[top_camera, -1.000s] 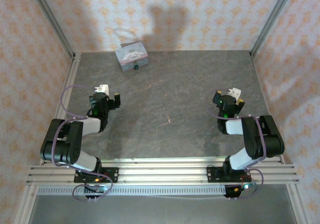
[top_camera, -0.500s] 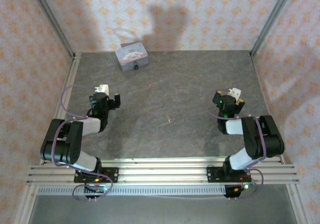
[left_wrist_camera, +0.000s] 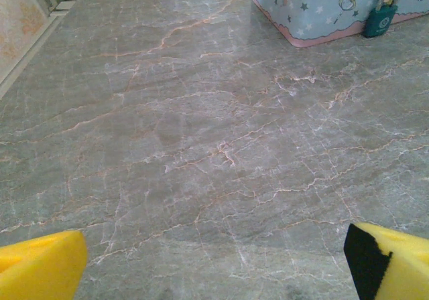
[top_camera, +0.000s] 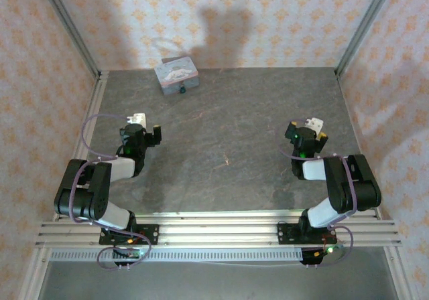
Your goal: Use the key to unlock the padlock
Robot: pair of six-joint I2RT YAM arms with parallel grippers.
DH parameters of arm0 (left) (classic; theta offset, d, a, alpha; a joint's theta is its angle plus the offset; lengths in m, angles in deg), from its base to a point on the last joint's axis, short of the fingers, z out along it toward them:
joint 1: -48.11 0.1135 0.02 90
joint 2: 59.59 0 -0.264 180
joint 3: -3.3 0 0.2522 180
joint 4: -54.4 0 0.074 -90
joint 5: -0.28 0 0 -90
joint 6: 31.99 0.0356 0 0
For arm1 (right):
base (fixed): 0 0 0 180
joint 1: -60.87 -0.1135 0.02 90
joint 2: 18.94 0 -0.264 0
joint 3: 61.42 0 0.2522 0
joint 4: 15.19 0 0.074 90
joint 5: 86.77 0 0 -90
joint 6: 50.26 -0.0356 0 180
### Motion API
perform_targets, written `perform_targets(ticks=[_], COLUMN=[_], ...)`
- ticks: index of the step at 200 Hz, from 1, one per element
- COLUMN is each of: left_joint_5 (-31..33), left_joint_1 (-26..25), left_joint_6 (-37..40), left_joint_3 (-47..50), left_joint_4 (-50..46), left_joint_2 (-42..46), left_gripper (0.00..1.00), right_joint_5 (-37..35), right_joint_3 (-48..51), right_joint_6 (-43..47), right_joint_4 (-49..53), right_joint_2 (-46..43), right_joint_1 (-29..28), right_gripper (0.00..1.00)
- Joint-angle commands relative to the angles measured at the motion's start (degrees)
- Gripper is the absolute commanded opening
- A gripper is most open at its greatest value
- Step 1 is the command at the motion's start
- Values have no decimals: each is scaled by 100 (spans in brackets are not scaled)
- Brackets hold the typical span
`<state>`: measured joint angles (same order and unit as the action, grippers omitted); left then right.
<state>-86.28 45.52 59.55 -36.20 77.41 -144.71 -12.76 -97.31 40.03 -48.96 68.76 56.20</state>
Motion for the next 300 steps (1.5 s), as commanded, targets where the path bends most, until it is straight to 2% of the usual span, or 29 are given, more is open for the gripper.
perform_targets(ticks=[1,35,45,53,66,86,99,113,141,170,192,219,237,265,300], left_joint_5=[34,-1,-93,-63,-39,-32,-36,-36,-155,-754,-1242,-1491,-1582,-1683,-2049], left_joint_1=[13,13,4,4,4,4,4,4,13,123,221,293,321,321,278], left_joint_6=[-39,-20,19,-40,-147,-732,-1185,-1612,-2243,-2712,-2950,-3062,-3133,-3057,-2873], left_joint_3=[-98,-92,-356,-793,-1453,-2278,-2984,-3894,-6054,-8725,-10577,-12317,-12476,-11719,-10160], left_joint_4=[109,125,-417,-1339,-2382,-3274,-3890,-4593,-5831,-7065,-7704,-8286,-8347,-8142,-7705], left_joint_2=[24,42,180,277,329,324,130,-345,-1811,-3764,-5153,-6369,-6602,-6374,-5718], left_gripper=[100,100,100,100,100,100,100,100,100,100,96,91,85,76,50], right_joint_5=[31,28,34,91,307,365,158,391,723,1009,1188,1243,1282,1338,1467], right_joint_3=[-63,-56,-38,-83,-322,-1149,-1835,-2515,-3741,-4961,-5619,-6062,-6211,-6274,-6206], right_joint_6=[23,16,34,65,196,332,-87,-758,-1783,-2118,-2182,-2184,-2198,-2272,-2475], right_joint_4=[7,7,-19,80,648,2280,3223,4115,5213,5999,6314,6464,6510,6583,6659], right_joint_2=[-33,-35,-47,-111,-349,-668,-700,-669,-219,592,1126,1612,1810,1940,1876], right_joint_1=[38,42,36,39,34,-63,-128,-135,-307,-741,-1087,-1405,-1527,-1618,-1659], right_gripper=[100,100,100,100,100,100,100,100,98,98,97,97,97,97,97])
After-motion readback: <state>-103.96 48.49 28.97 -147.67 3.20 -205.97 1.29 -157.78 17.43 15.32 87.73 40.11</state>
